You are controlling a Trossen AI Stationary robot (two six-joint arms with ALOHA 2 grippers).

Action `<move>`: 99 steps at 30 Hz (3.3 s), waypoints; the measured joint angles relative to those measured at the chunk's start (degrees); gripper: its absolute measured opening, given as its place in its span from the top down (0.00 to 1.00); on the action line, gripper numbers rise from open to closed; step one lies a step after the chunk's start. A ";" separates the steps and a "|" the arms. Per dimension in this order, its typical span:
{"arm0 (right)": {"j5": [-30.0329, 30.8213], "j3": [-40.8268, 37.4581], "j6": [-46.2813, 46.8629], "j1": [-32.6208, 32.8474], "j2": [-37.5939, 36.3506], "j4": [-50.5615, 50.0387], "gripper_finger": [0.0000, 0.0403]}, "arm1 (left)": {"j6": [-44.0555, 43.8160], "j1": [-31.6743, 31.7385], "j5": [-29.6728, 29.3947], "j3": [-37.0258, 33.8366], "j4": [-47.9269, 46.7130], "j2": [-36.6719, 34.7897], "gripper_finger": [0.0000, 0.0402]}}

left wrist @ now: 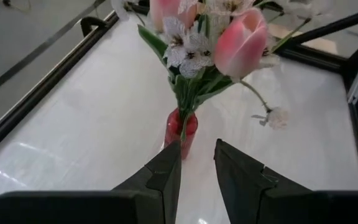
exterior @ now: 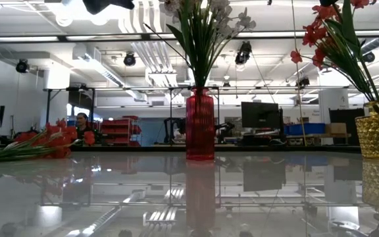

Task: Sort flowers into vase by color
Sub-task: Put the black flower into the yellow vase

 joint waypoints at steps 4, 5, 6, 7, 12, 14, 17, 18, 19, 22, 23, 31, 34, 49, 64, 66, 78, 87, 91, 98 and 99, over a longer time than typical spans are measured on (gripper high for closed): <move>-2.58 -5.26 -1.26 0.20 -7.63 0.07 0.97 | 1.56 0.00 -0.05 0.00 0.08 2.72 0.79; -3.63 -6.25 -1.96 0.20 -9.61 0.24 0.97 | 0.30 0.00 0.34 -0.02 0.53 3.43 0.79; -4.36 -6.99 -2.78 0.20 -11.40 0.26 0.97 | -1.66 0.00 2.09 -0.02 1.57 4.08 0.79; -4.87 -7.67 -3.71 0.20 -13.04 0.37 0.97 | -3.53 0.02 4.53 -0.02 2.95 4.69 0.79; -4.99 -9.07 -6.69 0.20 -21.49 -6.73 0.97 | -10.49 -1.88 8.89 0.01 11.61 7.49 0.81; -4.62 -9.39 -6.74 0.18 -24.79 -9.09 0.97 | -12.05 -3.25 8.87 1.02 13.71 8.81 0.81; -4.96 -10.40 -6.80 0.17 -29.31 -12.25 0.97 | -14.20 -5.54 8.20 4.17 14.96 11.00 0.81; -4.83 -10.86 -6.99 0.18 -30.77 -13.48 0.97 | -14.54 -6.45 7.42 5.60 15.03 11.83 0.81; -4.12 -11.17 -7.24 0.20 -32.12 -13.84 0.97 | -14.62 -7.30 6.53 7.01 14.95 12.62 0.81; -1.02 -12.97 -9.09 0.15 -35.76 -12.86 0.97 | -14.34 -9.38 3.36 11.45 12.59 15.02 0.81; -0.30 -13.67 -9.48 0.13 -36.56 -12.62 0.97 | -14.24 -9.90 2.49 12.83 11.42 15.71 0.81; 1.72 -19.89 -7.95 0.13 -37.06 -13.14 0.97 | -12.16 -10.50 -0.76 22.87 4.39 20.38 0.81; 2.61 -22.38 -5.94 0.15 -37.69 -12.87 0.97 | -9.86 -10.25 -0.80 26.01 3.30 21.74 0.81; 10.27 -29.14 -9.00 0.11 -37.85 -6.82 0.97 | -9.21 -10.12 -0.75 31.95 0.65 23.44 0.81; 15.08 -35.12 -11.22 0.11 -37.88 -0.75 0.97 | -11.04 -10.12 -0.61 31.93 1.84 23.44 0.81; 15.12 -37.05 -10.74 0.11 -37.89 0.98 0.97 | -11.04 -10.12 -0.61 31.93 1.89 23.44 0.81; 17.02 -45.33 -1.82 0.11 -37.89 5.82 0.97 | -9.52 -10.12 -0.61 31.91 1.98 23.42 0.81; 17.26 -41.72 -3.10 0.13 -37.18 5.66 0.97 | -9.73 -10.11 -0.61 31.89 2.84 23.42 0.81; 18.13 -40.11 -0.99 0.13 -37.03 2.82 0.97 | -10.37 -10.10 -0.61 31.89 2.92 23.42 0.81; 15.42 -38.46 5.89 0.16 -36.76 -3.98 0.97 | -10.37 -10.11 -0.63 31.89 2.92 23.39 0.81; 14.38 -38.19 5.95 0.16 -36.71 -4.45 0.97 | -10.37 -10.12 -0.63 31.89 2.92 23.39 0.81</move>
